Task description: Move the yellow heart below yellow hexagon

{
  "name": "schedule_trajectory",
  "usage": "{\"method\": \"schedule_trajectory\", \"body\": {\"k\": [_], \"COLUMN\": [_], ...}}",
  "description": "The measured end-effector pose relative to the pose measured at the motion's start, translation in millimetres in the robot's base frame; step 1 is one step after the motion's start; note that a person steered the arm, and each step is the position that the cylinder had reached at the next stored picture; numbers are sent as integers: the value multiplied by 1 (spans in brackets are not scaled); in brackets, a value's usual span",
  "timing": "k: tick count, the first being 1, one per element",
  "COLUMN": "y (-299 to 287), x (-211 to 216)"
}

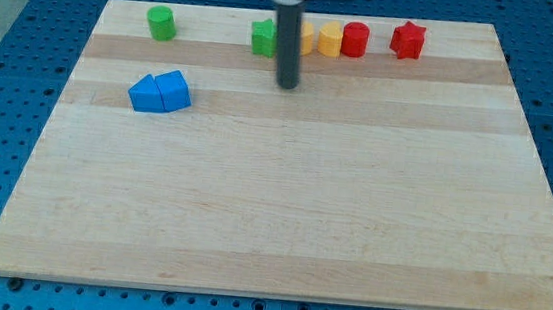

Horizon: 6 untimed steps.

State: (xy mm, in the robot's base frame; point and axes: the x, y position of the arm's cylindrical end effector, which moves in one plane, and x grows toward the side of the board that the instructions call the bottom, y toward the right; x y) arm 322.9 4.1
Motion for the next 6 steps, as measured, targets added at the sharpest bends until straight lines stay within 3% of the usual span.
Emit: {"method": "schedule_trajectory", "body": {"k": [3, 6], "y": [-99, -5], "x": [-73, -110]}}
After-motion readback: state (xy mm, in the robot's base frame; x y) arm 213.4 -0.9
